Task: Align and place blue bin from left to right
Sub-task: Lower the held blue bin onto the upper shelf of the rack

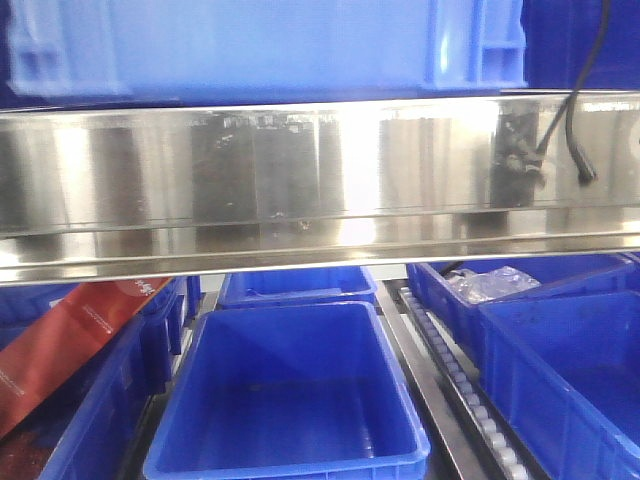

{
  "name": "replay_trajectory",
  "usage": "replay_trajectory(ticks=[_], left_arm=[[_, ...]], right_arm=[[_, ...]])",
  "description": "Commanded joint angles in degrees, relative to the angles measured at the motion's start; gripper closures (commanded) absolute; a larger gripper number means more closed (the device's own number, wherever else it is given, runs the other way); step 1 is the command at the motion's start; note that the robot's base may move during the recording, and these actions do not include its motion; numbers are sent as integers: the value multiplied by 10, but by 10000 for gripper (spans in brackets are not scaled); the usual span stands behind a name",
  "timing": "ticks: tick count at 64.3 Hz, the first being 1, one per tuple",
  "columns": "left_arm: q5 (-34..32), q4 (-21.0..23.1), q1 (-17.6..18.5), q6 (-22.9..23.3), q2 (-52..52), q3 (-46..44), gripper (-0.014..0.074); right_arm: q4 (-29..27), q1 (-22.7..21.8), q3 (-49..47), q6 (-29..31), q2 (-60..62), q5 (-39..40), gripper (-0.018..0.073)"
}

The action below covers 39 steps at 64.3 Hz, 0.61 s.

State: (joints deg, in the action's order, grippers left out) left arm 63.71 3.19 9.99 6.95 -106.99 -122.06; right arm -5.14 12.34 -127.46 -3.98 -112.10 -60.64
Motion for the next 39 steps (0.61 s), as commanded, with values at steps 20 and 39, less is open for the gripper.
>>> replay_trajectory(ticks=[20, 39], left_arm=[[-44, 25, 10, -17, -2, -8, 97], [-21, 1, 10, -17, 23, -26, 34]], right_arm=[[-16, -13, -10, 30, 5, 73, -9], [-16, -21, -10, 30, 46, 44, -4]])
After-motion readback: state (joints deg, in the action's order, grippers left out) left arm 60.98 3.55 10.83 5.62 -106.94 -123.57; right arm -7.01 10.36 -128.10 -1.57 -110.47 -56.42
